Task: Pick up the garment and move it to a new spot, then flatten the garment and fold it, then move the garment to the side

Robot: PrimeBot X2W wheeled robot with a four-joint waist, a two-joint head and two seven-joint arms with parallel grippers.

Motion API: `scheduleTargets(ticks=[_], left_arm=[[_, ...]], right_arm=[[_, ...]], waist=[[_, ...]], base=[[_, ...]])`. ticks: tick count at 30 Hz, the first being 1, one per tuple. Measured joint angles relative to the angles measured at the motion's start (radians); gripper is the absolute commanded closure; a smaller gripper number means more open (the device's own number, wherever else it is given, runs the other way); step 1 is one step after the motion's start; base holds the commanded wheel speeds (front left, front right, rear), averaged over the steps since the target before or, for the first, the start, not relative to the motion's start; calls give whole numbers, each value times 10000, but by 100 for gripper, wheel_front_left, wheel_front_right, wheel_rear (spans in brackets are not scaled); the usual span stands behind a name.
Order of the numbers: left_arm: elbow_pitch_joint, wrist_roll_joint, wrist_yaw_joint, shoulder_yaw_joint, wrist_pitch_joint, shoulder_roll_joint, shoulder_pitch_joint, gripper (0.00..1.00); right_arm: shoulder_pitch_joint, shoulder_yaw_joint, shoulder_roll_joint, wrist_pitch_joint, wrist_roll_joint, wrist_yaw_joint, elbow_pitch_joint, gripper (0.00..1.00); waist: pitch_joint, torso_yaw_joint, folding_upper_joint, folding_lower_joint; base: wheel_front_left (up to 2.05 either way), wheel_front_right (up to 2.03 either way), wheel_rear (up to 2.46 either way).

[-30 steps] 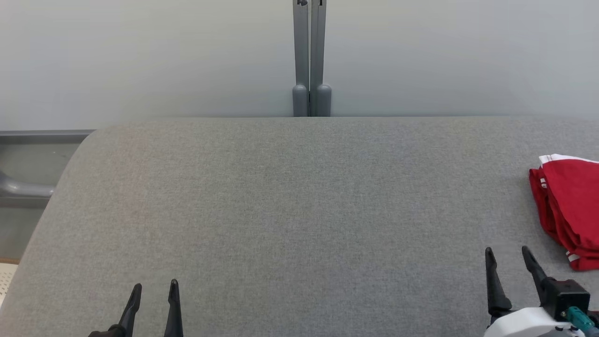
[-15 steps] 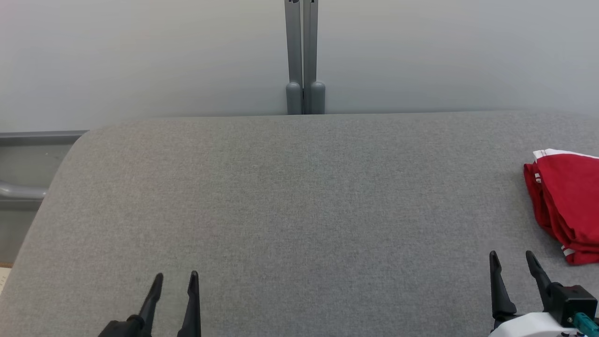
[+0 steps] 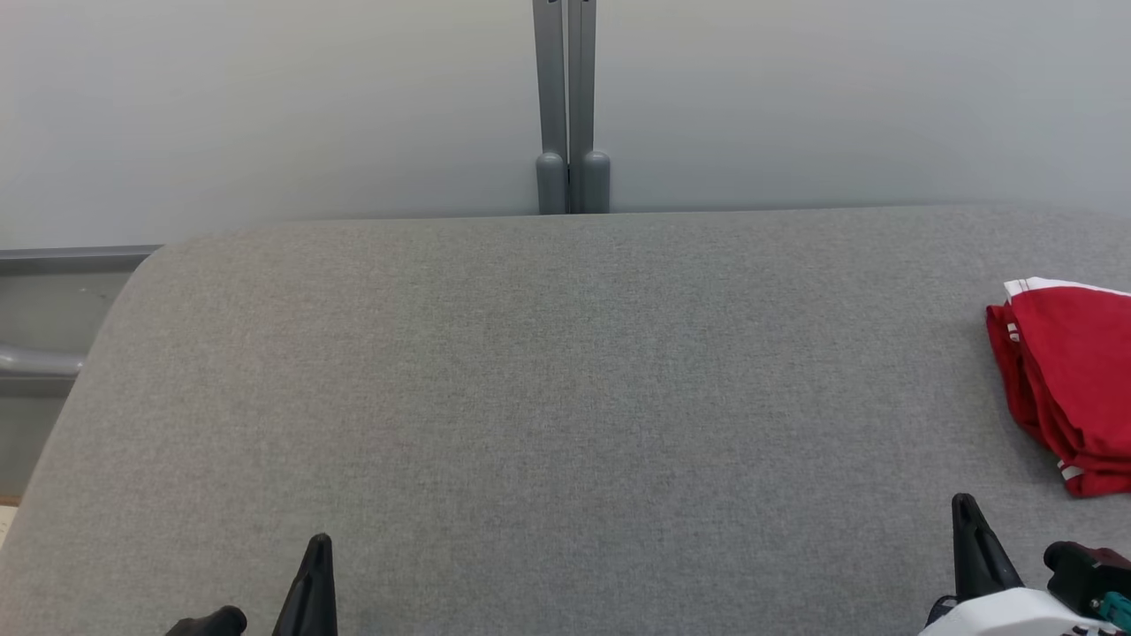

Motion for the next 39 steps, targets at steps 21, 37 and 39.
scheduleTargets(ticks=[21,37,39], left_arm=[[123,-3352,0,238,736,169,-719,100],[125,-5442,0,445,1223,251,-1127,100],[128,-5637,0,474,1275,251,-1176,100]], right_arm=[[-566,123,-13,813,3680,-2,-38,100],[-933,176,-40,1348,5960,-8,-40,100],[-992,180,-44,1425,6220,-8,-40,100]], waist=[[90,-134,0,0],[159,-237,0,0],[168,-250,0,0]], base=[[0,0,0],[0,0,0],[0,0,0]])
